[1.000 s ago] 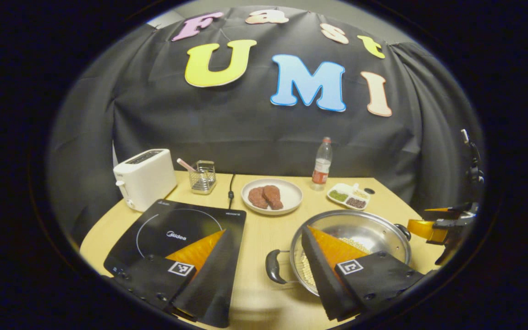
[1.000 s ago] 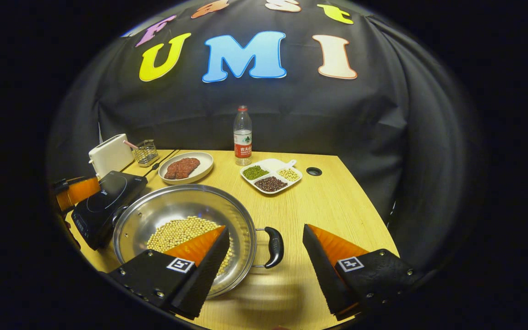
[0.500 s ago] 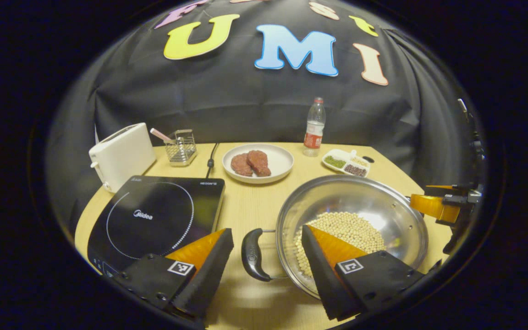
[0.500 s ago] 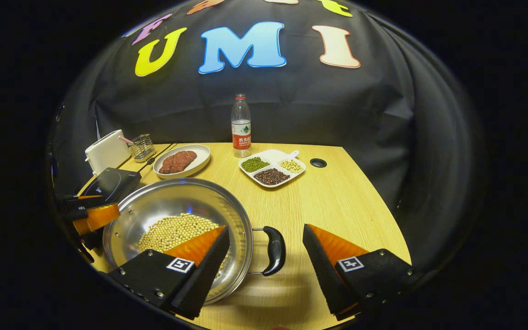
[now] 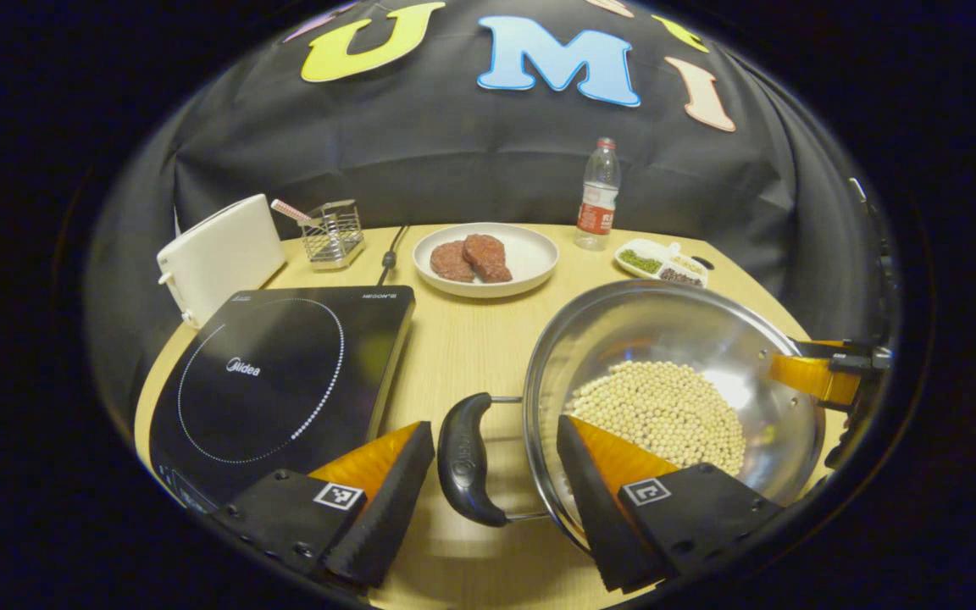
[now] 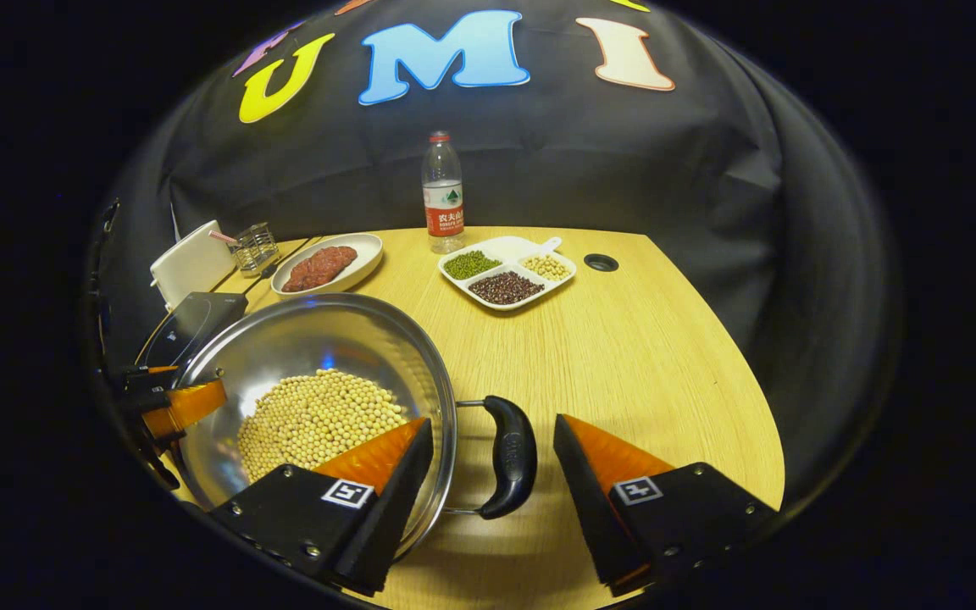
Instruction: First push the handle of the pot to place it horizontally, then grasp the pot with both hands and set it on the induction cooktop.
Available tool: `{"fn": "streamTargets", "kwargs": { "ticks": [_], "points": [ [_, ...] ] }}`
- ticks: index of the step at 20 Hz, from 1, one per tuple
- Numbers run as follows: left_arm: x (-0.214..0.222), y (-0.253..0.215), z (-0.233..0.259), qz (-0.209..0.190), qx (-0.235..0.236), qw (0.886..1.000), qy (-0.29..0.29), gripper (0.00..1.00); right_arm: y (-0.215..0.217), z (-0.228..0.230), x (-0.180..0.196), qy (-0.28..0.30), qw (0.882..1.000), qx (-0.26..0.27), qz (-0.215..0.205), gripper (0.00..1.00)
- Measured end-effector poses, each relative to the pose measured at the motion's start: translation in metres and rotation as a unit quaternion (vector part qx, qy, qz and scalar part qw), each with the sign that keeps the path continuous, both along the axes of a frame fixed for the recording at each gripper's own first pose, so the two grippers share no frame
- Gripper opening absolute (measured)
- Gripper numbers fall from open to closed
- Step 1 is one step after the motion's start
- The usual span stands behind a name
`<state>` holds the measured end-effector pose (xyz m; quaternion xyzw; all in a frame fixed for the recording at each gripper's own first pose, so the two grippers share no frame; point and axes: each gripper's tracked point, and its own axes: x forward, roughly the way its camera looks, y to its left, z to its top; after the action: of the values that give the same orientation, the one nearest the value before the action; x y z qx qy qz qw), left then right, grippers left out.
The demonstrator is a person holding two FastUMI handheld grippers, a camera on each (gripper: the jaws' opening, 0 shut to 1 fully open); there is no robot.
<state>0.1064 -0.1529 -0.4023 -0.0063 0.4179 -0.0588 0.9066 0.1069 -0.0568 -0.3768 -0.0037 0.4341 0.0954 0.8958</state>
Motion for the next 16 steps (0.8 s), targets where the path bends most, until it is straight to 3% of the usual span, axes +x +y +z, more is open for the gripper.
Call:
{"fn": "streamTargets", "kwargs": {
  "ticks": [1, 2, 3, 4, 8, 9, 13, 15, 16],
  "points": [
    [-0.001, 0.000, -0.001, 0.000, 0.000, 1.000, 0.002, 0.91, 0.000, -0.002, 0.000, 0.004, 1.000, -0.001, -0.002, 0.86],
    [0.000, -0.001, -0.002, 0.002, 0.001, 1.000, 0.003, 0.88, 0.004, -0.004, -0.001, 0.008, 1.000, 0.007, -0.002, 0.72],
    [0.002, -0.004, -0.001, 0.001, -0.002, 1.000, 0.002, 0.91, 0.005, -0.001, -0.001, 0.006, 1.000, 0.007, -0.005, 0.71],
    [0.000, -0.006, 0.000, 0.003, -0.002, 1.000, 0.002, 0.86, 0.006, -0.003, 0.000, 0.006, 1.000, 0.004, -0.003, 0.63],
    [0.003, -0.005, -0.002, 0.017, 0.002, 1.000, 0.002, 0.70, 0.007, -0.002, -0.002, 0.011, 1.000, 0.005, -0.004, 0.58],
    [0.003, -0.004, -0.002, 0.017, 0.002, 1.000, 0.006, 0.73, 0.007, -0.001, -0.002, 0.010, 1.000, 0.003, -0.003, 0.58],
    [0.006, -0.005, 0.001, 0.014, 0.005, 1.000, 0.002, 0.66, 0.009, 0.000, -0.005, 0.010, 1.000, -0.003, 0.002, 0.58],
    [0.007, -0.003, 0.007, 0.018, 0.009, 1.000, -0.002, 0.73, 0.010, 0.004, -0.004, 0.010, 1.000, -0.001, 0.000, 0.58],
    [0.008, -0.002, 0.011, 0.021, 0.008, 1.000, -0.007, 0.69, 0.011, 0.007, -0.002, 0.007, 1.000, 0.001, -0.002, 0.58]
  ]
}}
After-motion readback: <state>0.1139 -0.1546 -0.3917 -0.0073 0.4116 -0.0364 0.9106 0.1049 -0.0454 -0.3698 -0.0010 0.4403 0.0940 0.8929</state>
